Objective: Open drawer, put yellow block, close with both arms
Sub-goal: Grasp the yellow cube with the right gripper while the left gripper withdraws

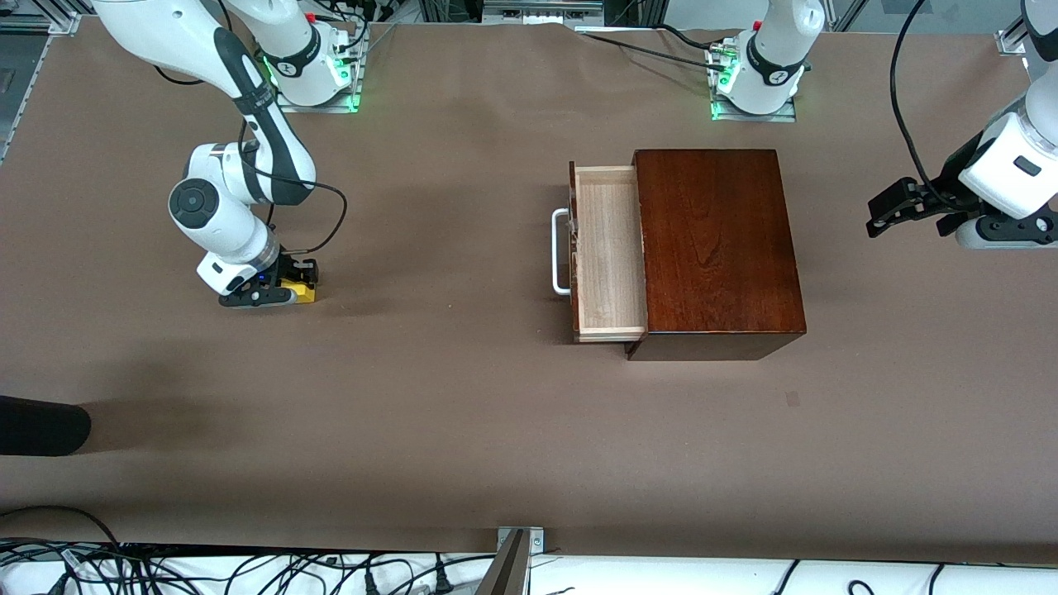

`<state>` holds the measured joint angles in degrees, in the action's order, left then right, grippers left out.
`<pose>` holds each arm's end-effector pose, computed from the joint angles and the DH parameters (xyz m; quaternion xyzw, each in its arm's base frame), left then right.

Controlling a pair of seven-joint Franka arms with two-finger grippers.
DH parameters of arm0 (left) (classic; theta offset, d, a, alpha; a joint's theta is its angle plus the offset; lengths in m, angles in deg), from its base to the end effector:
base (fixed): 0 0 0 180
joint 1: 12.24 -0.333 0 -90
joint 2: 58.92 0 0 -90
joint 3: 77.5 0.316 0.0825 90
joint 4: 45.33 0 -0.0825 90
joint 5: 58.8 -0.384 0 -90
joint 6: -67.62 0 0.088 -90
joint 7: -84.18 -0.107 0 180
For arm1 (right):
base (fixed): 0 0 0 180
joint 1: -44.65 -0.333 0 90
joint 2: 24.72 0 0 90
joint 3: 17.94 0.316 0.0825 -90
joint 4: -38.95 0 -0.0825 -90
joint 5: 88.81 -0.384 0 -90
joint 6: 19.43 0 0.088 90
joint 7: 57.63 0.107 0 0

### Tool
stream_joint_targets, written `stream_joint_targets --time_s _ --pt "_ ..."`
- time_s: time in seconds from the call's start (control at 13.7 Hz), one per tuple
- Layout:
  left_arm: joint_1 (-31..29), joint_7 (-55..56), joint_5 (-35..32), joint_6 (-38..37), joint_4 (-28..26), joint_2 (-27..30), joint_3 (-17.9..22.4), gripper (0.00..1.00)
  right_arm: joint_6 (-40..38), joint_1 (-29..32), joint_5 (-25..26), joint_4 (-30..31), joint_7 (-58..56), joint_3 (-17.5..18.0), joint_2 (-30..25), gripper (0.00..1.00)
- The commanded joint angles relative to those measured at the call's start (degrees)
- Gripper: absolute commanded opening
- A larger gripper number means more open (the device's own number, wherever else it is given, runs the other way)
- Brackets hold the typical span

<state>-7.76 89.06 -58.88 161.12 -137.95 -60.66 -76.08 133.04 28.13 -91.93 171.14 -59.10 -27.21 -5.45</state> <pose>0.5668 -0.0304 0.5911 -0.9998 -0.0158 0.0074 0.0016 0.5248 0.0630 0.2031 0.9982 0.0568 0.0122 0.0131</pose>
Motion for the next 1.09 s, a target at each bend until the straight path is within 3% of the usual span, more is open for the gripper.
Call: stream_joint_targets --time_s 0.0,0.22,0.44,0.58,1.02 --pt "-0.5 -1.5 -1.1 0.5 -1.2 1.3 -0.5 1.0 -1.4 0.1 -0.7 -0.3 -0.9 2.9 -4.4 0.0" --pt "-0.6 -1.5 -1.0 0.5 -1.2 1.2 -0.5 1.0 -8.7 0.0 -0.2 -6.3 -1.1 6.5 -5.1 0.0" --pt "-0.6 -1.5 -1.1 0.5 -1.2 1.2 -0.5 1.0 -22.3 -0.9 0.0 -17.5 -1.1 9.5 -3.7 0.0" --pt "-0.6 -1.5 -1.1 0.5 -1.2 1.2 -0.4 1.0 -28.4 -4.5 0.1 -24.2 -0.7 10.3 -3.0 0.0" --pt "-0.6 -1.5 -1.1 0.5 -1.2 1.2 -0.5 1.0 -35.0 -17.1 0.4 -37.1 -0.3 10.3 1.7 0.0"
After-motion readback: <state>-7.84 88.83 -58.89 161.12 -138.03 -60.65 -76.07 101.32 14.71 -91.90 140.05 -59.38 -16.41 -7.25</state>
